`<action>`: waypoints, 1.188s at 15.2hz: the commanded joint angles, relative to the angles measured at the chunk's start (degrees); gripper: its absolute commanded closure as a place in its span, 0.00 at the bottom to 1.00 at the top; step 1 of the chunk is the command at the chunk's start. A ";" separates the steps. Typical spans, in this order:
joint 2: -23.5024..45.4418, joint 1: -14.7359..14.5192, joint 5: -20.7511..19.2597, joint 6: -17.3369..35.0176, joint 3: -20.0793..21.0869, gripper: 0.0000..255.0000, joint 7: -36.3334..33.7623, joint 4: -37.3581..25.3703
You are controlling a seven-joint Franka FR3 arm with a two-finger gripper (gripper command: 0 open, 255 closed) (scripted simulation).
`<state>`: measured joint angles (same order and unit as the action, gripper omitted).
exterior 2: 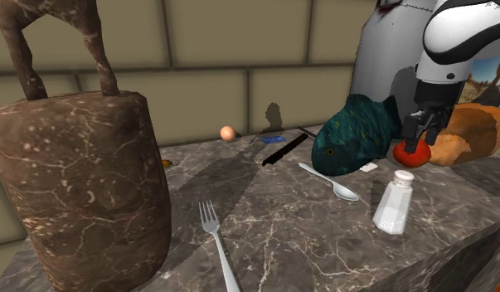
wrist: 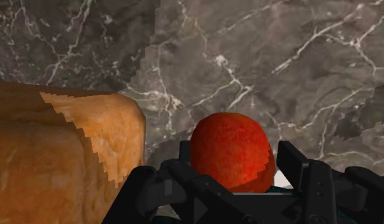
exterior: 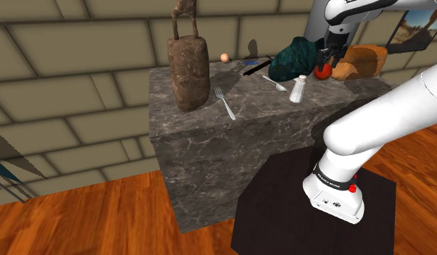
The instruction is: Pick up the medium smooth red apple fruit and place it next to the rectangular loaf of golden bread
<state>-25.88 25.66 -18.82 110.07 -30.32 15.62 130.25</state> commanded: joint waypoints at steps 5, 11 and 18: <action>0.17 0.15 -0.30 2.03 -0.40 1.00 -0.17 1.82; 0.17 0.19 -0.29 2.01 -0.37 0.00 -0.16 1.82; -0.69 0.01 0.14 -1.94 0.70 0.00 -0.13 -1.23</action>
<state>-26.42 25.89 -19.03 110.00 -30.19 15.58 130.64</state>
